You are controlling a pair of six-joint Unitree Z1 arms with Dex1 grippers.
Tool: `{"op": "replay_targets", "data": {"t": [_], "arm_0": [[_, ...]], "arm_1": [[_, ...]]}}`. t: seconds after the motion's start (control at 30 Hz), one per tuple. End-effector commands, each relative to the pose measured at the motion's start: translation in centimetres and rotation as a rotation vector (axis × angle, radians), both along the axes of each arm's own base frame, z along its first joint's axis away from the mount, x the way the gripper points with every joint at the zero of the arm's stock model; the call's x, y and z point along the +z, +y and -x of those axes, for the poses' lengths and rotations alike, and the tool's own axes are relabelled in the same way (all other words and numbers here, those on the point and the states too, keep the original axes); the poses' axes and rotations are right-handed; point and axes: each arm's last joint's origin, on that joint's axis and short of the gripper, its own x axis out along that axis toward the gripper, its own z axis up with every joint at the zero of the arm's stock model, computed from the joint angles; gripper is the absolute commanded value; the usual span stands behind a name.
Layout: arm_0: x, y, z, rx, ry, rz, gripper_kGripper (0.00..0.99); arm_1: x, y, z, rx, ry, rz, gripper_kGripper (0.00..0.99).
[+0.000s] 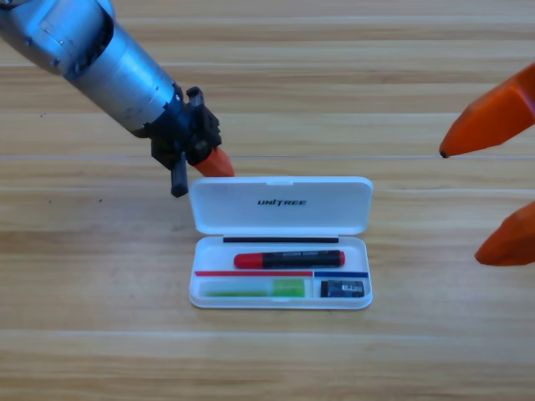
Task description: Clean up eraser and pencils
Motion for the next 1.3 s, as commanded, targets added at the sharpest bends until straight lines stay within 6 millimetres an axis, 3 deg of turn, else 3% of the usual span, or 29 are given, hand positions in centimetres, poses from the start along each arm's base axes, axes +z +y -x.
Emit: {"op": "replay_targets", "data": {"t": [0.03, 1.07, 1.3], "arm_0": [[-1.7, -1.4, 1.4, -0.024, 0.048, -0.035, 0.000], [-2.4, -2.5, 6.7, -0.143, 0.063, -0.057, 0.000], [-3.7, -2.9, 7.7, -0.170, 0.069, -0.065, 0.000]], "arm_1": [[-1.1, 0.0, -0.4, -0.004, 0.032, 0.013, 0.919], [-1.7, 0.3, -0.4, 0.008, 0.053, 0.023, 0.919], [-1.9, 0.5, -0.5, 0.012, 0.063, 0.025, 0.919]]}}
